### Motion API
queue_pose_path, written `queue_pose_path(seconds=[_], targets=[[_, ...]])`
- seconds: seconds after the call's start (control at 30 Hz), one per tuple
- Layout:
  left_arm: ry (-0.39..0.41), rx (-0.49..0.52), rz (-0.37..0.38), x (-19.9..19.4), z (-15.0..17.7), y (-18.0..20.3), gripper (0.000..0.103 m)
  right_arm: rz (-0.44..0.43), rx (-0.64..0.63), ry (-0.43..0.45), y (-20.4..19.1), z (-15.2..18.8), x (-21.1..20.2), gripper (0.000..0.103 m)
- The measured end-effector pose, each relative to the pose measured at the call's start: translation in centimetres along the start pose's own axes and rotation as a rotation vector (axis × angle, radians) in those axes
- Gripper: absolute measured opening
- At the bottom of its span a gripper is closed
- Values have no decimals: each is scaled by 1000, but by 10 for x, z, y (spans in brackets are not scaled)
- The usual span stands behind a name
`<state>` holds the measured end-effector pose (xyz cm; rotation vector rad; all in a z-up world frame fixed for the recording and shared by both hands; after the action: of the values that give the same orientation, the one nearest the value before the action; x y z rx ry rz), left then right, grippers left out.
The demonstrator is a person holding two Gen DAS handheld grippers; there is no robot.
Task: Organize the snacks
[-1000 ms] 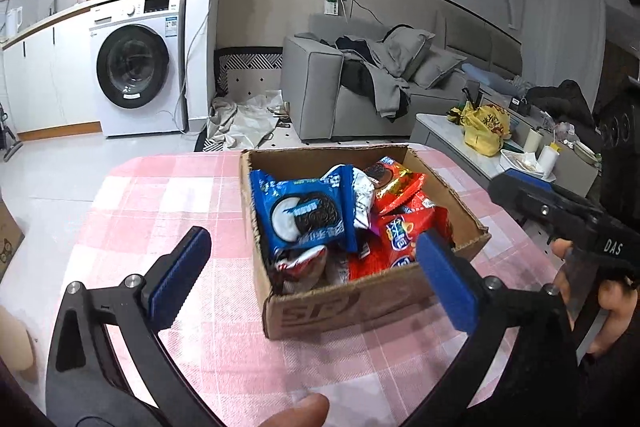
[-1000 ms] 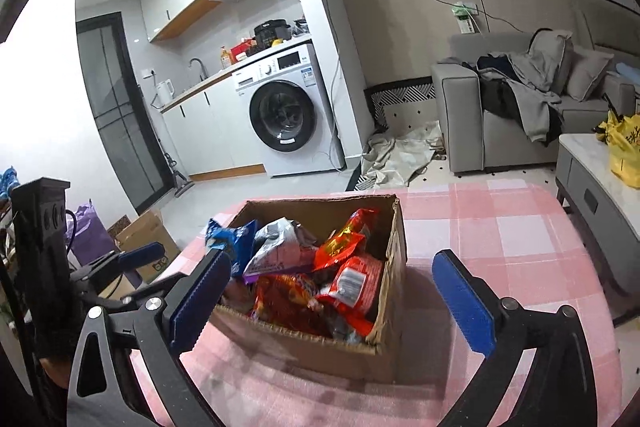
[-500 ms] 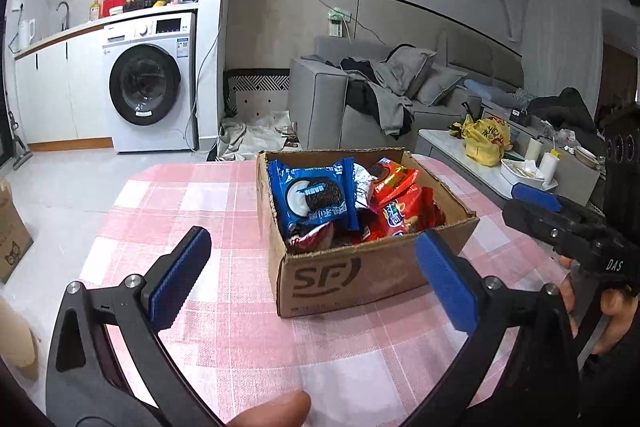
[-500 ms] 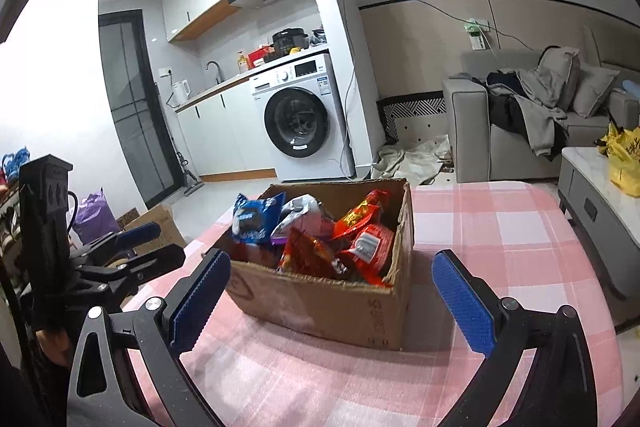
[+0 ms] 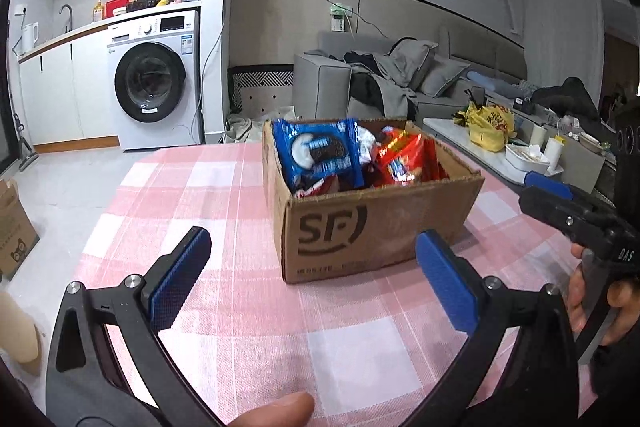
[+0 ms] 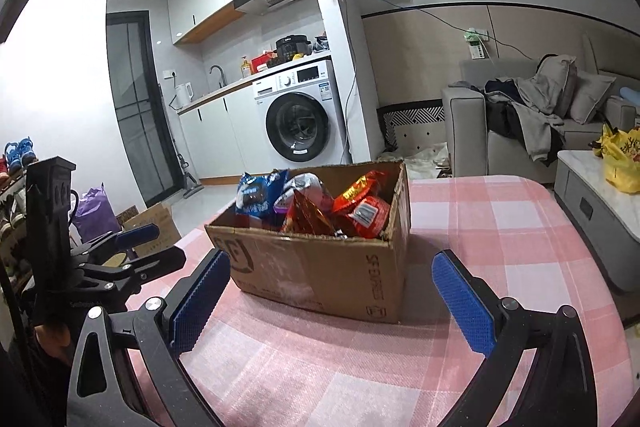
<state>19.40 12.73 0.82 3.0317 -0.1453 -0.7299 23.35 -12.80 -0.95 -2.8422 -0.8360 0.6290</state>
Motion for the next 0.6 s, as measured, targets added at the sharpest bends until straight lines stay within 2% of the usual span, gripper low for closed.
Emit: queue_pose_path(seconds=[0.33, 0.6], targets=[[35, -14, -6, 10, 13, 0, 102, 40, -34, 52, 4, 4, -3, 103], [46, -27, -26, 17, 16, -6, 102, 60, -25, 56, 9, 10, 0, 103]])
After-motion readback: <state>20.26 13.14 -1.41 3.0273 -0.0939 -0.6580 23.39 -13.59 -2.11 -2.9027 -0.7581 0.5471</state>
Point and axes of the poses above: each gripper's, at about its wrist camera, not at the fingertips, and x roughly the way its jaws point, y to its right, z to its underside, the point moved 8 cm from there along x, roughly the way its jaws point, and after that the axes turned 2 degrees about x, right-handed, at the moved point
